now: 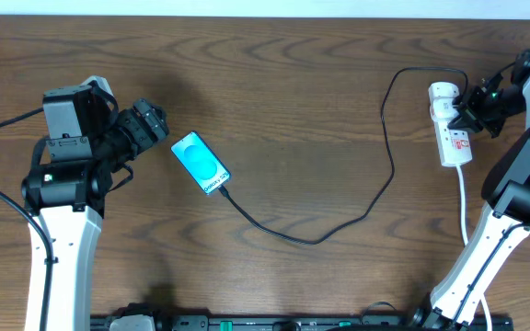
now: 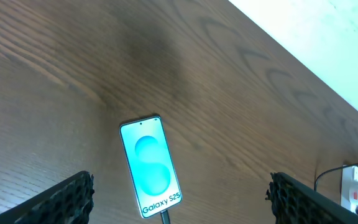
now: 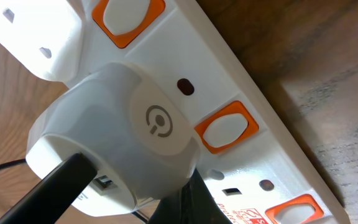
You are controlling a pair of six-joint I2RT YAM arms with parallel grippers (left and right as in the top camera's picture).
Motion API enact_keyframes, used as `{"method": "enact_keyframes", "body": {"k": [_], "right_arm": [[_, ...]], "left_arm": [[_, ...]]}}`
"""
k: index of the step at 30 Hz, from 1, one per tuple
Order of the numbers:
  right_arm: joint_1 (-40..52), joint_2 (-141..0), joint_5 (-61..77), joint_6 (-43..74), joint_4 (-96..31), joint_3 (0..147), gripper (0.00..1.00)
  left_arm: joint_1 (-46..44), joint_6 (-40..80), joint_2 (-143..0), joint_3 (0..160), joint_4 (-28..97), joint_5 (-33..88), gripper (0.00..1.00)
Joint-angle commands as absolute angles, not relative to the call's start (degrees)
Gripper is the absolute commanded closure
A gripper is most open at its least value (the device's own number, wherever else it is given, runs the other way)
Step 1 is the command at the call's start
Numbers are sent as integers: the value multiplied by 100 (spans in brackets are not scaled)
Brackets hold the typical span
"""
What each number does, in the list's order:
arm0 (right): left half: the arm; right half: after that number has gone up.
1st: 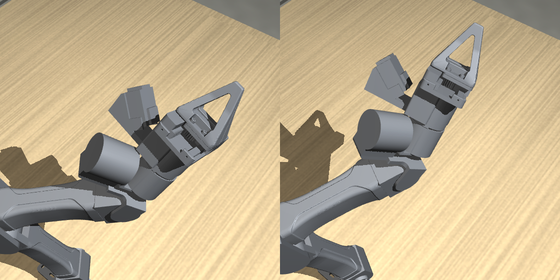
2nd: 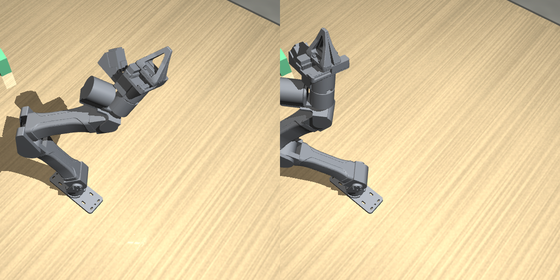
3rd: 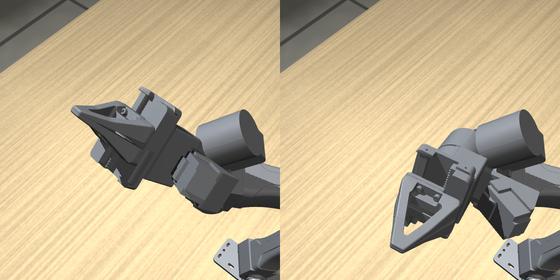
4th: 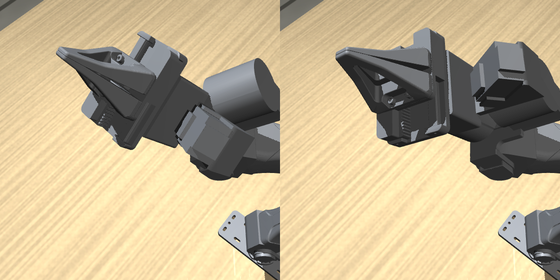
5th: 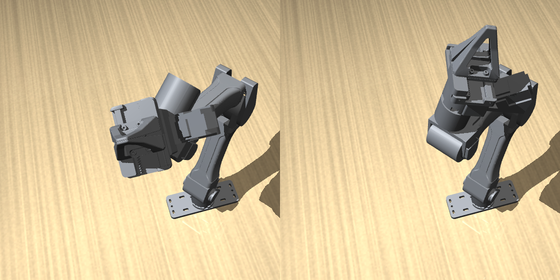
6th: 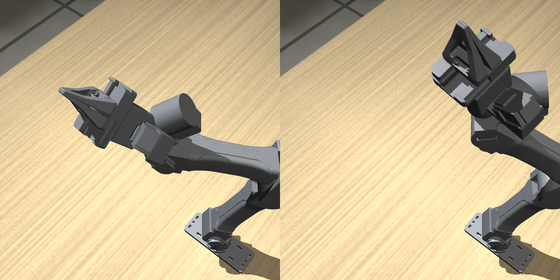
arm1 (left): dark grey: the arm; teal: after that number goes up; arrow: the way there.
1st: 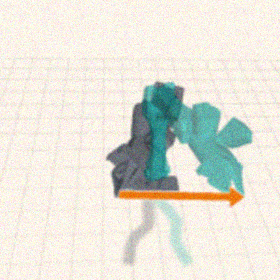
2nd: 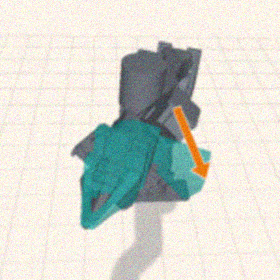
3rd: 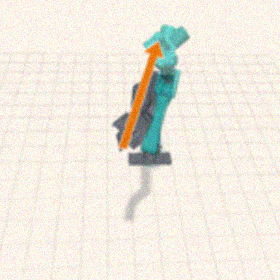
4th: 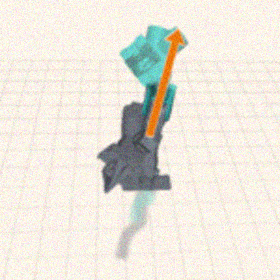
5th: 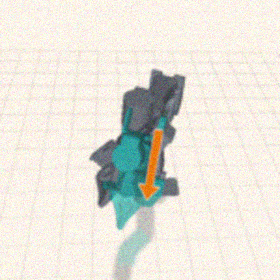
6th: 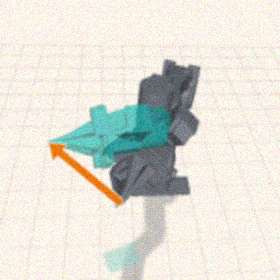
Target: Plug charger to phone and switch on socket
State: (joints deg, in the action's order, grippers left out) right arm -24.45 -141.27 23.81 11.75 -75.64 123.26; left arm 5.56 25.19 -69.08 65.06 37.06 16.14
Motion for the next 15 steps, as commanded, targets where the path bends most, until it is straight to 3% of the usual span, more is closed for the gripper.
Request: {"method": "enact_keyframes", "body": {"k": [1, 15], "right_arm": [[-2408, -14322, 2823, 1020, -7435, 12333, 99], [-2460, -13882, 2556, 1022, -7456, 12333, 99]], "left_arm": [[580, 2405, -6925, 6506, 3708, 1535, 9], [580, 2408, -6925, 6506, 3708, 1538, 9]]}}
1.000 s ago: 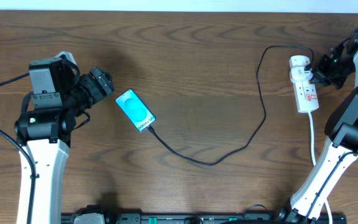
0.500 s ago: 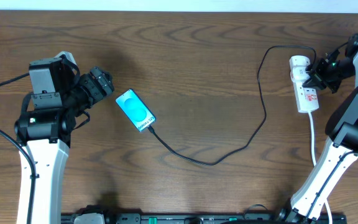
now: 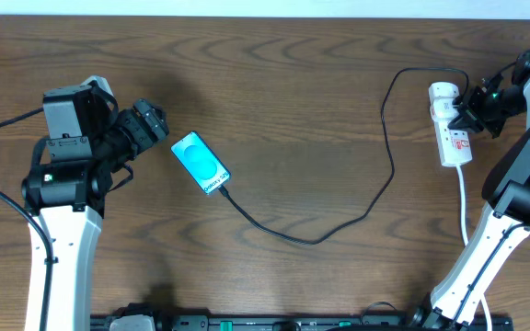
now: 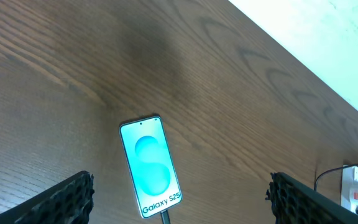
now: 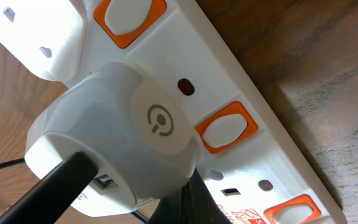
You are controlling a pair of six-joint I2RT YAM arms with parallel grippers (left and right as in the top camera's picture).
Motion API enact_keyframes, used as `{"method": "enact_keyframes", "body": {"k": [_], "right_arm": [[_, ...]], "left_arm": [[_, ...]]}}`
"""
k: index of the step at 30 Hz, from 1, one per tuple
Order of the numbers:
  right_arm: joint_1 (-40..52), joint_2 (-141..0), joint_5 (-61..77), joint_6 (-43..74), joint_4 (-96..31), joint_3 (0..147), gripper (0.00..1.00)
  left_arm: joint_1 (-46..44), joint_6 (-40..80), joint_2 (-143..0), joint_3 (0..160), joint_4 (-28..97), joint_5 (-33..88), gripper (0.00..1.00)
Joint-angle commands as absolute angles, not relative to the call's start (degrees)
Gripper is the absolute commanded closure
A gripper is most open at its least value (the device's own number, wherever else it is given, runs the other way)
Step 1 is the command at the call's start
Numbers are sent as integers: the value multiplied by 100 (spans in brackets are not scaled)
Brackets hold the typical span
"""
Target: Plug charger to phone and switch on socket
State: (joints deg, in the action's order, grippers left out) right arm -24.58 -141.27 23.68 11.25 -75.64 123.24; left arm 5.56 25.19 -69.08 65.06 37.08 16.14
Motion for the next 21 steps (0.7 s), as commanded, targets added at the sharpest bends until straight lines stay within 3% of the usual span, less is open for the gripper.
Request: {"method": "enact_keyframes", "body": {"k": [1, 21], "right_arm": [[-2471, -13858, 2554, 1022, -7461, 12333, 99], [-2508, -13273, 2394, 1020, -7481, 12333, 99]], "left_arm": [[580, 2408, -6925, 6506, 3710, 1538, 9], [580, 2410, -6925, 6506, 3708, 1538, 9]]}}
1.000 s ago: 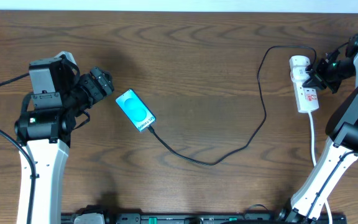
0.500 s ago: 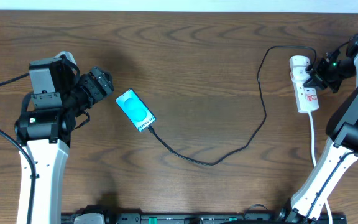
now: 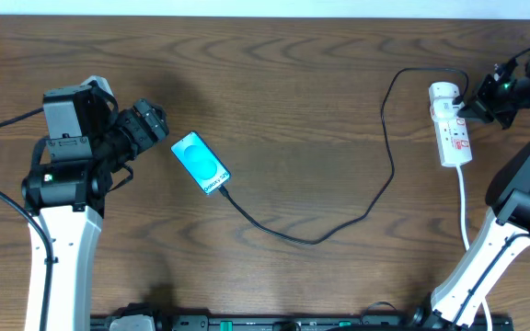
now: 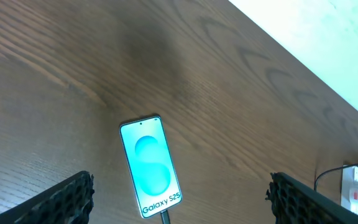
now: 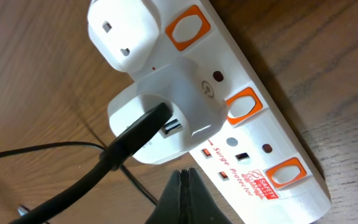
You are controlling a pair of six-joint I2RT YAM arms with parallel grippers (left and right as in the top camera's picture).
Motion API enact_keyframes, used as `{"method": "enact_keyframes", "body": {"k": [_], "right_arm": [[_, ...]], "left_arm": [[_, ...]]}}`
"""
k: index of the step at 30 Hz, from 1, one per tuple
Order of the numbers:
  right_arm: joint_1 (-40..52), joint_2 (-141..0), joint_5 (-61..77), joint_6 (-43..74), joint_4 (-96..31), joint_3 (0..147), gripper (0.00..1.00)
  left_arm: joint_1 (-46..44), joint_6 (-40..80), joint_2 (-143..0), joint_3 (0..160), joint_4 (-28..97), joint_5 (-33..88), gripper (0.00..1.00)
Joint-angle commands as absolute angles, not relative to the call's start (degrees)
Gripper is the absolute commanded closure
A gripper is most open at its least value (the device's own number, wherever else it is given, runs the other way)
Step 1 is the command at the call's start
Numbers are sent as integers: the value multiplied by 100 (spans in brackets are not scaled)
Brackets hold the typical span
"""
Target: Plug charger to phone and switch on socket
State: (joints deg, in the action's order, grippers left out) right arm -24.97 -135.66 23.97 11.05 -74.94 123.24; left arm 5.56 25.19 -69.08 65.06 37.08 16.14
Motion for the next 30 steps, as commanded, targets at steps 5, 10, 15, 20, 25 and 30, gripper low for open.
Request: {"method": "enact_keyframes", "body": {"k": [5, 10, 15, 20, 25, 30], "right_arm": [[-2504, -13111, 2241, 1015, -7476, 12333, 99], [-2504, -12956, 1868, 996, -7516, 12333, 99], [-2504, -12822, 1767, 913, -7592, 12333, 93], [-2504, -12781, 1721, 854, -7660, 12333, 82], [-2504, -12781, 1636, 801, -7734, 12333, 69], [-2506, -12781, 1551, 760, -7780, 12333, 56]], "left_arm": [[580, 2410, -6925, 6506, 3708, 1538, 9], [580, 2427, -6925, 6506, 3708, 1538, 9], [580, 2429, -6925, 6506, 3708, 1538, 9], [580, 2432, -6925, 6506, 3708, 1538, 9], [580, 2432, -6925, 6506, 3708, 1538, 9], [580, 2432, -6925, 6506, 3708, 1538, 9]]}}
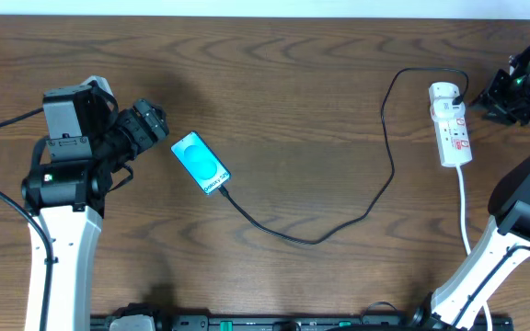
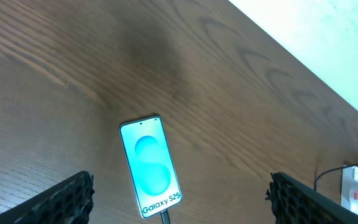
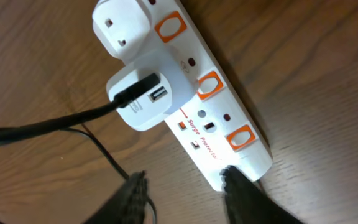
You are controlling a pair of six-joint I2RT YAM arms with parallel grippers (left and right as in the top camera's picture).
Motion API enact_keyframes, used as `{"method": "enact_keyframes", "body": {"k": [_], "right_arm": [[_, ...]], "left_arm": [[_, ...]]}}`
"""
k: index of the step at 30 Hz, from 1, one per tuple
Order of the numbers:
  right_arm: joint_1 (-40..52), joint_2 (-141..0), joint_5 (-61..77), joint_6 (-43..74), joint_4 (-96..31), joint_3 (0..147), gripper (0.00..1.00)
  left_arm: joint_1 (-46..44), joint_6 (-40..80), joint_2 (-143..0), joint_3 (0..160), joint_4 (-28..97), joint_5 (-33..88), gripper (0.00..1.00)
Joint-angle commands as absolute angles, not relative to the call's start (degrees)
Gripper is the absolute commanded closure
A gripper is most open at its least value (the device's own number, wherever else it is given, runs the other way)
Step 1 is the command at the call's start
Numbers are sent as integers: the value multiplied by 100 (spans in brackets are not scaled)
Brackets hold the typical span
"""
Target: Plug charger to phone and switch on socket
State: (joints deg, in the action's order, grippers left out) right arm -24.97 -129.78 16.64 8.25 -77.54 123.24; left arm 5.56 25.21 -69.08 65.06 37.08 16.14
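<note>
The phone (image 1: 201, 164) lies face up left of centre, its screen lit teal (image 2: 151, 165). A black cable (image 1: 320, 237) is plugged into its lower end and runs to the white charger (image 3: 143, 99) seated in the white socket strip (image 1: 452, 129), which has orange switches (image 3: 209, 84). My left gripper (image 1: 157, 125) hovers left of the phone, open, and its fingers (image 2: 64, 199) frame the phone. My right gripper (image 1: 490, 99) is open just right of the strip, holding nothing. One of its fingers (image 3: 247, 198) overlaps the strip's near end.
A second white adapter (image 3: 120, 22) sits in the strip's far socket. The strip's white lead (image 1: 462, 207) runs toward the table's front edge. The cable loops across the wooden table (image 1: 302, 101). A pale wall borders the far edge.
My right gripper has drawn further back from the socket strip and has gone from shut to open. The left arm, phone and cable are unchanged.
My right gripper was shut with its tip close against the strip beside the charger and an orange switch, at two moments. Then it was farther off, still shut. Now it is farther again and open. The left gripper stayed open above the plugged-in phone.
</note>
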Motion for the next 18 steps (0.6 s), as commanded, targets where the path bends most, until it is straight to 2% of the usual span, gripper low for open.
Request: {"method": "enact_keyframes", "body": {"k": [1, 4, 9, 14, 16, 17, 18], "right_arm": [[-2506, -12781, 1531, 760, -7782, 12333, 55], [-2508, -12781, 1531, 731, -7782, 12333, 47], [-2508, -12781, 1529, 408, -7804, 12333, 28], [-2508, -12781, 1326, 421, -7804, 12333, 25], [-2510, -12781, 1173, 423, -7808, 12333, 13], [-2510, -12781, 1083, 454, -7822, 12333, 2], [-2510, -12781, 1007, 517, -7832, 12333, 1]], "left_arm": [[580, 2432, -6925, 6506, 3708, 1538, 9], [580, 2432, -6925, 6506, 3708, 1538, 9], [580, 2445, -6925, 6506, 3708, 1538, 9], [578, 2473, -6925, 6506, 3708, 1538, 9], [574, 2475, -6925, 6506, 3708, 1538, 9], [576, 2475, -6925, 6506, 3708, 1538, 9], [576, 2475, -6925, 6506, 3708, 1538, 9]]}}
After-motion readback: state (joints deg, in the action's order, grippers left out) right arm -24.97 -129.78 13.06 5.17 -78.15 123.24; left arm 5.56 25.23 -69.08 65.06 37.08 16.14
